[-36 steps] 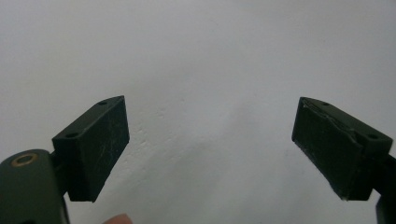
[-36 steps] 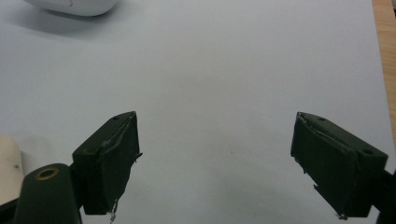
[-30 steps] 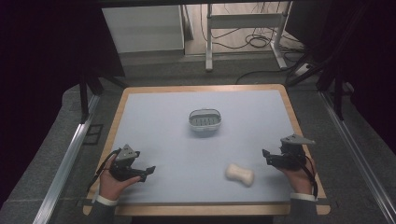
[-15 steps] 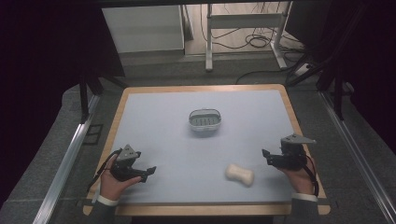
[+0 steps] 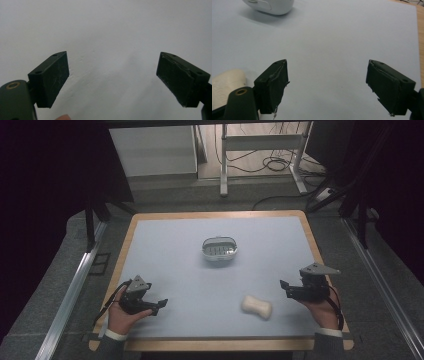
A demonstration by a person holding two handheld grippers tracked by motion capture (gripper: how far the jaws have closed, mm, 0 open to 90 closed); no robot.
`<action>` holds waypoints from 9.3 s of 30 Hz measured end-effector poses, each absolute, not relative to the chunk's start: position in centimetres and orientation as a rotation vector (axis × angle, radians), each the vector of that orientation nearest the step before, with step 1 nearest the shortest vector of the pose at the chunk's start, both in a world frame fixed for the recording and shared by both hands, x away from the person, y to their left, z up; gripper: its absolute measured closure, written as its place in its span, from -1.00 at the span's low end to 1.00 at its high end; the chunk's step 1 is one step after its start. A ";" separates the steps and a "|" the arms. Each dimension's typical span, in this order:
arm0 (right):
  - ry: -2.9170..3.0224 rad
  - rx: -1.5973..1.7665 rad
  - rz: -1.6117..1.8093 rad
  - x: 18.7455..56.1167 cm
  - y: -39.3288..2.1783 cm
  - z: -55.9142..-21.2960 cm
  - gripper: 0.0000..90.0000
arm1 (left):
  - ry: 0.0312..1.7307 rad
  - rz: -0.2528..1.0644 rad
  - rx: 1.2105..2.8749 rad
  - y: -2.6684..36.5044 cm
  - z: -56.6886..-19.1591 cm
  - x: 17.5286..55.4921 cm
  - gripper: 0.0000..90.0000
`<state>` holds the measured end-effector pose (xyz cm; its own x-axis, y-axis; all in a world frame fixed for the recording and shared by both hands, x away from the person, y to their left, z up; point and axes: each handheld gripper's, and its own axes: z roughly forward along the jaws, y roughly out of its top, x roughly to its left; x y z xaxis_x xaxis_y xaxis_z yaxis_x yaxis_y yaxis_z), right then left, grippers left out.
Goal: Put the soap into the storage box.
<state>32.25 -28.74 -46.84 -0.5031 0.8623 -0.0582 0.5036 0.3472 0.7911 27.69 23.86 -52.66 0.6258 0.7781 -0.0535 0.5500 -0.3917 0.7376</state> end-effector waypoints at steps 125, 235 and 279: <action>2.793 0.751 0.558 34.6 -16.4 -46.2 0.10 | 1.031 0.393 2.096 24.4 -52.4 27.5 -0.74; 2.699 0.730 0.631 42.8 -12.9 -43.1 0.10 | 1.030 0.383 2.108 24.3 -52.4 27.6 -0.75; 2.720 0.688 0.594 47.1 -9.4 -42.8 0.10 | 1.025 0.381 2.110 24.3 -52.5 27.6 -0.75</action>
